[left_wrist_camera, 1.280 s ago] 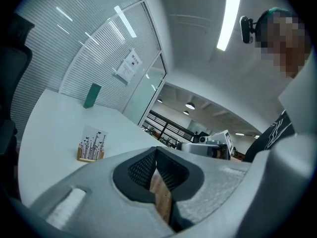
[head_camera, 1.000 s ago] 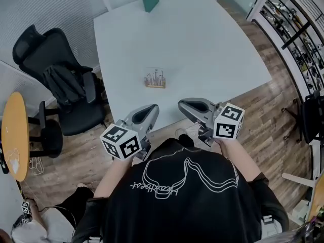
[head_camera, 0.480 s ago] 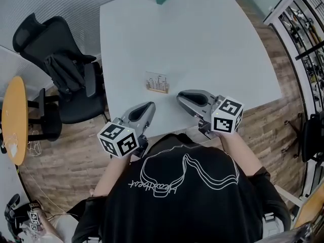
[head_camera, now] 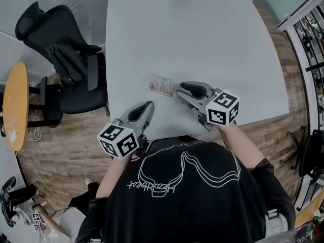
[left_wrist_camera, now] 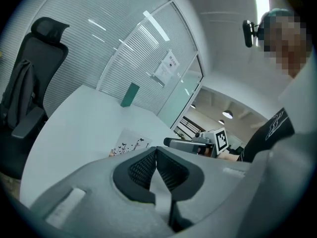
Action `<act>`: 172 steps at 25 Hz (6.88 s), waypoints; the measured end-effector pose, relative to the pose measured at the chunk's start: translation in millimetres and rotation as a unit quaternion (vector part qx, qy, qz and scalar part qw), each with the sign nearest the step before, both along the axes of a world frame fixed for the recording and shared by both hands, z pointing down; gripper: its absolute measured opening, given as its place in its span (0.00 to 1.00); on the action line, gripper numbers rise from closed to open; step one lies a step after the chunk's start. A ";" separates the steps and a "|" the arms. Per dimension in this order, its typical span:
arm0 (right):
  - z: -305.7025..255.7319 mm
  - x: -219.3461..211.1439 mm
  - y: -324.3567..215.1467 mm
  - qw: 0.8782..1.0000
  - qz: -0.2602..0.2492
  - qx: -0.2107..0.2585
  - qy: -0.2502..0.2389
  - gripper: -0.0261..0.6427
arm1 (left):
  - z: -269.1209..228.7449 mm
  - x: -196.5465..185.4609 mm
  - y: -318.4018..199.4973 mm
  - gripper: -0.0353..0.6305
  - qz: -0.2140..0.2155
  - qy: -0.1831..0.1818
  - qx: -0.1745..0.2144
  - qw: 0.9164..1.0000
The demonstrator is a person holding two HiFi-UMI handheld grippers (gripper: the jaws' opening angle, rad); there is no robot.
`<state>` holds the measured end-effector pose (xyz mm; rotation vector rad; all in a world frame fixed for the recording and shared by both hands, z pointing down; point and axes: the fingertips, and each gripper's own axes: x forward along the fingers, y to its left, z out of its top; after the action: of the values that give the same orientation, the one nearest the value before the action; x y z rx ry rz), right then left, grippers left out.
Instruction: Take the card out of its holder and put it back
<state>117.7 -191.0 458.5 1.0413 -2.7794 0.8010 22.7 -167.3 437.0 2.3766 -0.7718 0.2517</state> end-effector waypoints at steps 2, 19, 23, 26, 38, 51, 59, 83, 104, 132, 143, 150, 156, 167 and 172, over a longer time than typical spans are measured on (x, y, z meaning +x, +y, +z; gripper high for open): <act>8.1 -1.2 -9.2 1.000 -0.010 0.003 0.005 0.24 | 7.7 -2.2 -2.4 0.07 -0.013 0.000 -0.005 1.000; 60.0 -54.4 -48.1 0.996 -0.074 0.017 0.037 0.31 | 45.9 -44.4 -16.7 0.07 -0.122 -0.010 -0.018 0.992; 61.5 -61.6 -52.6 0.996 -0.078 0.024 0.039 0.26 | 47.0 -48.7 -15.2 0.07 -0.130 -0.007 -0.019 0.991; 63.0 -65.9 -53.0 0.996 -0.080 0.022 0.038 0.21 | 51.1 -54.8 -12.6 0.07 -0.137 -0.010 -0.025 0.990; 62.8 -63.3 -56.7 0.995 -0.070 0.046 0.049 0.12 | 63.5 -73.2 4.3 0.07 -0.173 -0.025 -0.039 0.984; 57.1 -62.7 -56.1 0.992 -0.080 0.082 0.056 0.08 | 45.6 -71.6 6.7 0.07 -0.175 -0.013 -0.023 0.984; 55.3 -61.9 -51.5 0.990 -0.083 0.093 0.062 0.07 | 42.6 -71.8 12.0 0.07 -0.180 -0.019 -0.021 0.983; 7.1 -62.3 -56.5 0.987 -0.062 0.126 0.080 0.07 | -1.2 -76.7 19.1 0.07 -0.131 -0.009 0.012 0.991; -100.0 -72.8 38.1 0.986 0.025 0.158 0.043 0.07 | -68.6 -92.1 68.1 0.07 -0.075 0.026 0.069 0.994; -103.4 -65.2 130.1 0.985 0.100 0.137 0.012 0.07 | -62.1 -80.0 113.0 0.07 -0.003 0.029 0.082 0.996; -86.5 -59.3 115.3 0.988 0.097 0.118 0.007 0.07 | -44.7 -77.5 105.4 0.07 -0.008 0.031 0.059 0.998; -82.6 -52.9 100.4 0.988 0.089 0.125 0.017 0.07 | -39.3 -71.7 99.5 0.07 -0.016 0.032 0.052 0.998; -81.5 -42.9 69.4 0.989 0.073 0.130 0.012 0.07 | -38.9 -63.4 76.7 0.07 -0.029 0.030 0.042 0.998; -74.2 -33.2 1.5 0.988 0.038 0.143 0.038 0.07 | -26.5 -58.5 33.5 0.07 -0.058 0.016 0.013 0.998; -65.8 -35.4 -11.9 0.986 0.006 0.164 0.039 0.07 | -19.9 -59.3 27.6 0.07 -0.072 0.011 0.009 0.997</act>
<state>82.4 -203.0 392.8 1.1079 -2.9004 0.2971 -36.6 -139.7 417.1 2.3221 -0.9346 0.1599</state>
